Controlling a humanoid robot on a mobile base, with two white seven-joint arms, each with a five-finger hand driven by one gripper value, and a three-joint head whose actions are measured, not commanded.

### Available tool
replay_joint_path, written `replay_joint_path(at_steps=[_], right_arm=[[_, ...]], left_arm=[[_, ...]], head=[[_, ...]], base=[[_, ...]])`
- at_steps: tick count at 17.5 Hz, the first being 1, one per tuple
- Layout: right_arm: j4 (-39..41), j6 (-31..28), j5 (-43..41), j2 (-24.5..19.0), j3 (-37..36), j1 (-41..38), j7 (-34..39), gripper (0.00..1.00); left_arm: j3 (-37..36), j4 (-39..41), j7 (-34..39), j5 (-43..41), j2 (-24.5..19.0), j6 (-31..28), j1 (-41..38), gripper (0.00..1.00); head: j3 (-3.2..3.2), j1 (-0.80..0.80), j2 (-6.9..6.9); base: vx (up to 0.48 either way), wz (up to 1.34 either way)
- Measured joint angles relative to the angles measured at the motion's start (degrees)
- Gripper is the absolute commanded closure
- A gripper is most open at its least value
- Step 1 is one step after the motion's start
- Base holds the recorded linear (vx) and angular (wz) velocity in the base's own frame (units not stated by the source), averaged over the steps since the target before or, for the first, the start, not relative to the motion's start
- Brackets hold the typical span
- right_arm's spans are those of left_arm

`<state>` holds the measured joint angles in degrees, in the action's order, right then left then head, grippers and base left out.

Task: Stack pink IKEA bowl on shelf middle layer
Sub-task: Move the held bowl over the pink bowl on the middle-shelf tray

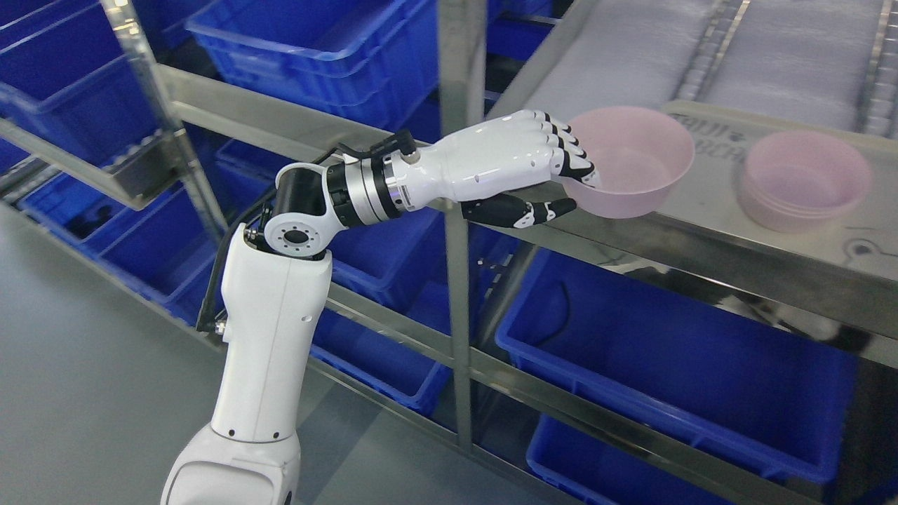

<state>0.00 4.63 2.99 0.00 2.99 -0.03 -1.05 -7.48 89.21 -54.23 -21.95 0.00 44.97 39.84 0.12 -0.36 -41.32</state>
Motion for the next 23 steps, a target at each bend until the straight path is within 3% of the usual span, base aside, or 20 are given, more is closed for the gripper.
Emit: replay_joint_path(at_steps=[6,11,16,23], right_arm=[[0.0,0.0,0.0,0.0,0.0,0.0,0.0,0.0],[0.0,0.0,0.0,0.0,0.0,0.0,0.0,0.0],[0.0,0.0,0.0,0.0,0.0,0.0,0.0,0.0],[0.0,0.0,0.0,0.0,0.0,0.0,0.0,0.0]], left_arm=[[5.3,-3.1,-1.8,-11.5,0.0,0.0,4.2,0.99],[9.0,-6.8,-2.2,-20.1,0.0,0.0,8.5,0.98],[9.4,-10.2,-1.9,-22.7,0.0,0.0,10.3,0.98],[4.8,-14.8,0.0,-22.7,0.0,0.0,11.1,0.98]], head=[[0.0,0.0,0.01],[0.0,0.0,0.01],[0.0,0.0,0.02],[0.0,0.0,0.02]], base=[[0.01,-0.97],[0.005,-0.28],[0.002,-0.01],[0.003,0.01]])
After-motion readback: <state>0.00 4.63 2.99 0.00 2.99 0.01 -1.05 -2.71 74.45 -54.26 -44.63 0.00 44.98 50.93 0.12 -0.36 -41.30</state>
